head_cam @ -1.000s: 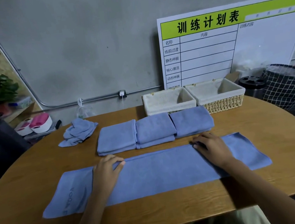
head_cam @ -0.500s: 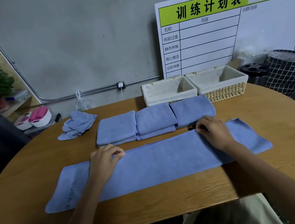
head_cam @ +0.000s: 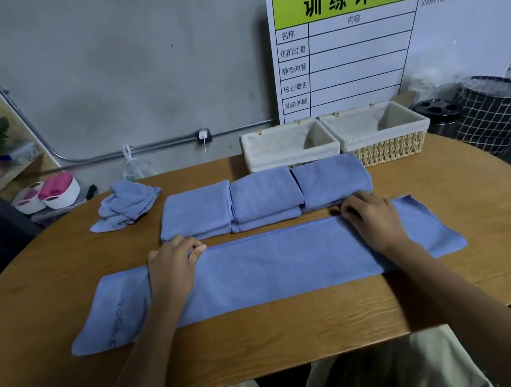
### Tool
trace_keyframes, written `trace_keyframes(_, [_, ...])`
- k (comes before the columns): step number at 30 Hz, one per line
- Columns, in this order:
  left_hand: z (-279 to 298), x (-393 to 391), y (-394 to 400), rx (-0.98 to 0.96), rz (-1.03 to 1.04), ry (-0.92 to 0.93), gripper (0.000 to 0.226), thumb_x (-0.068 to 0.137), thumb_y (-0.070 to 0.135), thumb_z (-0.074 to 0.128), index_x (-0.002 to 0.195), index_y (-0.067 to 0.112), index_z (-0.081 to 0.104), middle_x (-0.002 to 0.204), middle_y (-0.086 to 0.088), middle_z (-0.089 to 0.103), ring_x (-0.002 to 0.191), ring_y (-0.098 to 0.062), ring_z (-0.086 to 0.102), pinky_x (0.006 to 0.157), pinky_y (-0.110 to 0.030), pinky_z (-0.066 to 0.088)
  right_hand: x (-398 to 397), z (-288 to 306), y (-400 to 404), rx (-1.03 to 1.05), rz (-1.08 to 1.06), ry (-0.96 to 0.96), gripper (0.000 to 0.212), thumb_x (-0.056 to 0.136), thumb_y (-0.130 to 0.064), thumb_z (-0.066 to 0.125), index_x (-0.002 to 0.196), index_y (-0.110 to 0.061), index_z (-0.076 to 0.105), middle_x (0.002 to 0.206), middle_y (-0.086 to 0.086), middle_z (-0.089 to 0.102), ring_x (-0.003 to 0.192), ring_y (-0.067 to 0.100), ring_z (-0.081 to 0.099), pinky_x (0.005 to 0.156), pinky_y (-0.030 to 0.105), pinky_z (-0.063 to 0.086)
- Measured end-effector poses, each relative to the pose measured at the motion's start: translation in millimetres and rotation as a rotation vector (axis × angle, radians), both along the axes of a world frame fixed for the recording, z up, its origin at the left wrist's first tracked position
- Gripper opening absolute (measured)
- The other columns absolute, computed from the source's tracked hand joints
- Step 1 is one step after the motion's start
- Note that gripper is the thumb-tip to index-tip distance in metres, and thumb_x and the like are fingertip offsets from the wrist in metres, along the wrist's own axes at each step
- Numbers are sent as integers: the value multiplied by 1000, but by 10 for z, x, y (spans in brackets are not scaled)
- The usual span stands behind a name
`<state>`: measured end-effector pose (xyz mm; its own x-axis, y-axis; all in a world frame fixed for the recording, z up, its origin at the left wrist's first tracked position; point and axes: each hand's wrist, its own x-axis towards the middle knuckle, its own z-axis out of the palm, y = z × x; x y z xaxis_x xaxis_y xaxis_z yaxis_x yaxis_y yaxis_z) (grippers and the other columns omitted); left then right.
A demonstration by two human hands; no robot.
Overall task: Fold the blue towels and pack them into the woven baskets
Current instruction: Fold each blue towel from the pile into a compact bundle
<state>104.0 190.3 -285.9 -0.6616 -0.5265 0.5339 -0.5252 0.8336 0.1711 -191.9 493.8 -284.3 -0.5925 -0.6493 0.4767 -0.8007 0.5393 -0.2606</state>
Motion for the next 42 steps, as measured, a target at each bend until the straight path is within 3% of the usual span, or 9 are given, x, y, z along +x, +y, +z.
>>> trace_keyframes(5, [6, 169, 306, 49, -51, 61, 24, 98, 34, 49, 97, 25, 71, 94, 9, 63, 83, -17, 59, 68, -37, 45, -199, -57, 339, -65, -105, -13, 9, 85, -7, 70, 87, -16, 69, 91, 5, 63, 83, 35, 57, 63, 39, 41])
trace_keyframes(10, [-98, 397, 100, 315, -101, 52, 14, 97, 23, 64, 101, 24, 77, 103, 15, 69, 97, -16, 65, 77, -32, 52, -387, -5, 702, -48, -124, -54, 8, 86, -5, 71, 88, -13, 71, 89, 6, 65, 80, 34, 61, 61, 35, 45])
trace_keyframes(14, [17, 365, 187, 234, -88, -48, 48, 94, 51, 44, 110, 21, 77, 120, 8, 71, 110, -19, 66, 89, -38, 53, -244, 78, 688, -89, -211, -38, 9, 87, -5, 64, 88, -12, 70, 90, 9, 67, 80, 39, 63, 64, 41, 50])
trace_keyframes(16, [29, 216, 523, 262, -120, -134, 67, 92, 67, 26, 127, 29, 68, 142, 9, 58, 132, -18, 54, 106, -47, 43, 177, 84, 434, -137, -44, -4, 21, 90, -16, 51, 87, -11, 71, 90, 8, 69, 80, 35, 65, 66, 41, 53])
trace_keyframes(18, [-19, 83, 797, 290, -142, -336, 78, 85, 78, 6, 149, 46, 37, 161, 17, 19, 151, -10, 16, 119, -54, 18, 638, 37, 129, -57, 163, -32, 34, 95, -33, 44, 101, -16, 73, 108, 5, 71, 98, 30, 67, 81, 39, 54])
trace_keyframes(21, [-70, 96, 779, 285, -86, -498, 89, 74, 86, -13, 153, 52, 7, 162, 22, -14, 145, -4, -17, 120, -57, 1, 888, -62, -50, 251, 167, -190, 65, 94, -66, 20, 143, -35, 48, 157, -9, 38, 146, 21, 32, 116, 43, 25])
trace_keyframes(24, [-76, 352, 457, 255, -10, -533, 101, 66, 89, -22, 155, 50, 5, 163, 20, -15, 151, -11, -13, 120, -59, 3, 653, -45, 116, 358, 109, -239, 80, 85, -79, 0, 154, -44, 20, 164, -19, 4, 153, 14, 0, 121, 40, 4])
trace_keyframes(34, [-30, 1032, -86, 329, 148, -517, 113, 54, 98, -20, 154, 49, 0, 163, 19, -11, 154, -16, -4, 121, -56, 8, 69, -1, 649, 399, -59, -293, 90, 73, -83, -3, 155, -47, 11, 165, -18, 1, 153, 12, -1, 121, 43, 5])
trace_keyframes(42, [-8, 1090, -123, 337, 249, -565, 82, 83, 83, 6, 156, 47, 1, 168, 6, -3, 155, -23, 3, 120, -57, 11, -30, 22, 732, 427, -66, -304, 93, 72, -83, -7, 156, -44, 7, 165, -15, -2, 153, 14, -4, 121, 43, 4])
